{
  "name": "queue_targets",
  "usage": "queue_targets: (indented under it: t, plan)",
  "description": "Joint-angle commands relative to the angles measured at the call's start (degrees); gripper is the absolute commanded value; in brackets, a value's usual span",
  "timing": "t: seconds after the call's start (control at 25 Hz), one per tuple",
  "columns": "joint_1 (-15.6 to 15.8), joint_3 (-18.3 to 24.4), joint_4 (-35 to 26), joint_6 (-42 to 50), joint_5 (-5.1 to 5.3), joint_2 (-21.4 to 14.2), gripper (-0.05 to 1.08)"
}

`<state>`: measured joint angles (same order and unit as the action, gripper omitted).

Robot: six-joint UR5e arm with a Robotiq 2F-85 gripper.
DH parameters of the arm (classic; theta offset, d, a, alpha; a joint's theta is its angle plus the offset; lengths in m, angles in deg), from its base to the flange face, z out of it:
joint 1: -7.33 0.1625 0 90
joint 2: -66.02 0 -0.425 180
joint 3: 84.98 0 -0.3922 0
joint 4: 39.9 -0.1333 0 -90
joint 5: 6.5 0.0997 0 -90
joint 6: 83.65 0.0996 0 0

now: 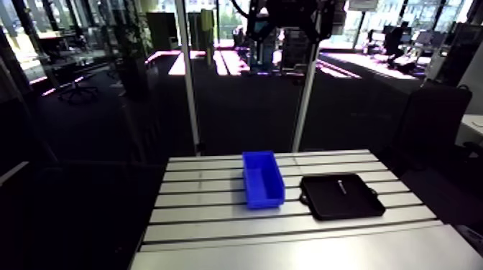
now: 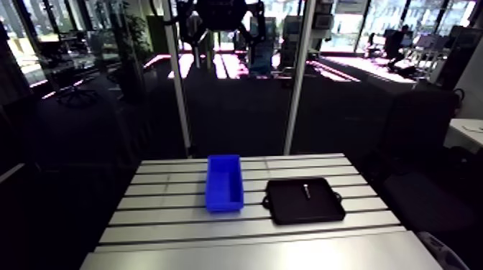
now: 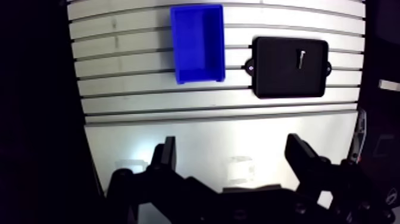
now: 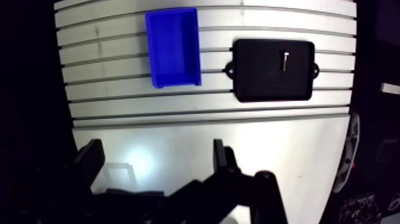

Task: Pick up the M10 bolt from the tray and put it into the blue bin.

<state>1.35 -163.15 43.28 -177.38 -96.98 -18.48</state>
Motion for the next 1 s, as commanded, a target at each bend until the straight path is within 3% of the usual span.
queue_targets:
  t: [0.04,0.68,0.8,1.0]
  plan:
    - [0.2,2.0,1.5,0.2,-0.53,1.4,0.01]
    - [-0.2,1.9,2.5,-0.8,-0.88,2.6,0.01]
    - [-2.0,1.1,2.5,-3.2,-0.97,2.6,0.01]
    - [-8.1,-1.8,4.1,-8.7,-0.70,1.9,0.01]
